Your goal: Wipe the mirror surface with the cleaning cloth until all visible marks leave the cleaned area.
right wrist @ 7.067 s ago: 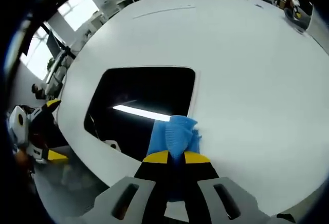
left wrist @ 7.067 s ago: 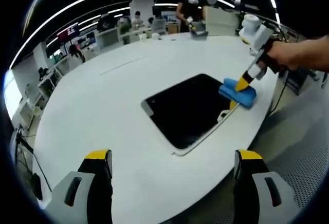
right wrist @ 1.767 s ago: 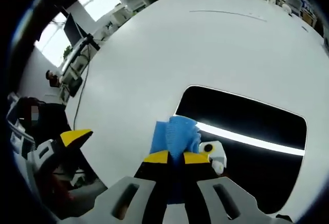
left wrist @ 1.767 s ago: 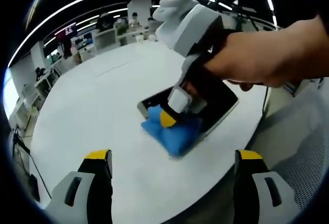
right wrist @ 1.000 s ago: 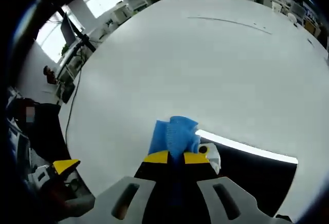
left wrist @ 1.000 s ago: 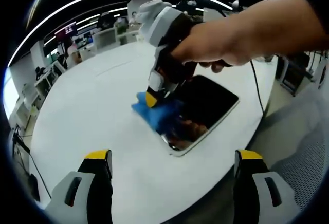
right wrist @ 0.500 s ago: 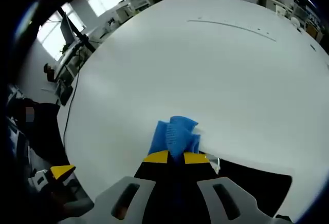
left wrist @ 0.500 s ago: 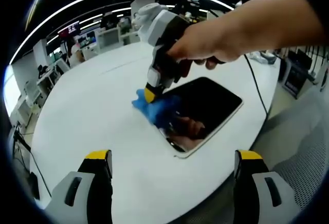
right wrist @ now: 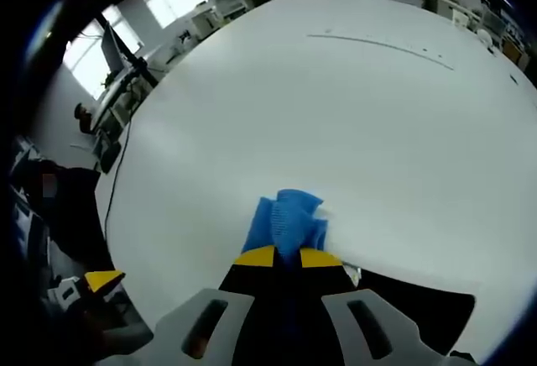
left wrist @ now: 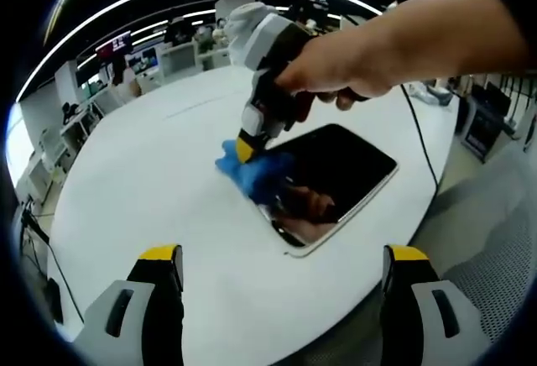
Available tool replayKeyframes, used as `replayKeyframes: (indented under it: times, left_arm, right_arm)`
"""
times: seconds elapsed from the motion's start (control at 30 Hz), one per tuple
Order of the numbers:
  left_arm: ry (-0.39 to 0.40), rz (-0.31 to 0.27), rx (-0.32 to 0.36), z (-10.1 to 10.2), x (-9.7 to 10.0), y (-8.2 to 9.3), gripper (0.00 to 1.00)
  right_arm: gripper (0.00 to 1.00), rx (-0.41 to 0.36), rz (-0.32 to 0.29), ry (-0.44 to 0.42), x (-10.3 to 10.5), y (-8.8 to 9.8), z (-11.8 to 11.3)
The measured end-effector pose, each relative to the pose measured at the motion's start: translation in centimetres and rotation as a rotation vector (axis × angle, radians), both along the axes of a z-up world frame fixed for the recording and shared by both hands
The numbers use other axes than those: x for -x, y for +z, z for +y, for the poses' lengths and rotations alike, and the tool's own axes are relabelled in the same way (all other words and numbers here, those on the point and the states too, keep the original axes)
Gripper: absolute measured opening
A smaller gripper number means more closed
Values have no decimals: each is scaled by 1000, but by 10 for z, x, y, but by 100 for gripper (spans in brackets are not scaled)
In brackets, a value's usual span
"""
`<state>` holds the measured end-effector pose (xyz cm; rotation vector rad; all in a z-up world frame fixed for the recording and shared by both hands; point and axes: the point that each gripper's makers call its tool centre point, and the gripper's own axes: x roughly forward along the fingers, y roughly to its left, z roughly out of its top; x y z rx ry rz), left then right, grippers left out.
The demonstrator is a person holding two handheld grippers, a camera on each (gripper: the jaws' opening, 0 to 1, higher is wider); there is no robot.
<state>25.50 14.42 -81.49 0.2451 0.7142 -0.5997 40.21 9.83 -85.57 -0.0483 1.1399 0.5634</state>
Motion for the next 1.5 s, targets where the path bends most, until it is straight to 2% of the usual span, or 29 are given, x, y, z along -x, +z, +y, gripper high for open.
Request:
replayKeyframes:
  times: [0.53, 0.73, 1.07, 1.5]
  left_arm:
    - [-1, -2, -2, -1, 0, -1, 99]
    - [-2, -2, 1, -1, 1, 0, 99]
    - [1, -2, 2, 0, 1, 1, 99]
    - [1, -8, -2, 0, 1, 3, 99]
  right_arm:
    - [3, 18, -3, 0, 4, 3, -20]
    - [3, 21, 2, -13, -5, -3, -29]
    - [3, 34, 2, -16, 6, 4, -37]
    - [3, 48, 9, -35, 3, 1, -49]
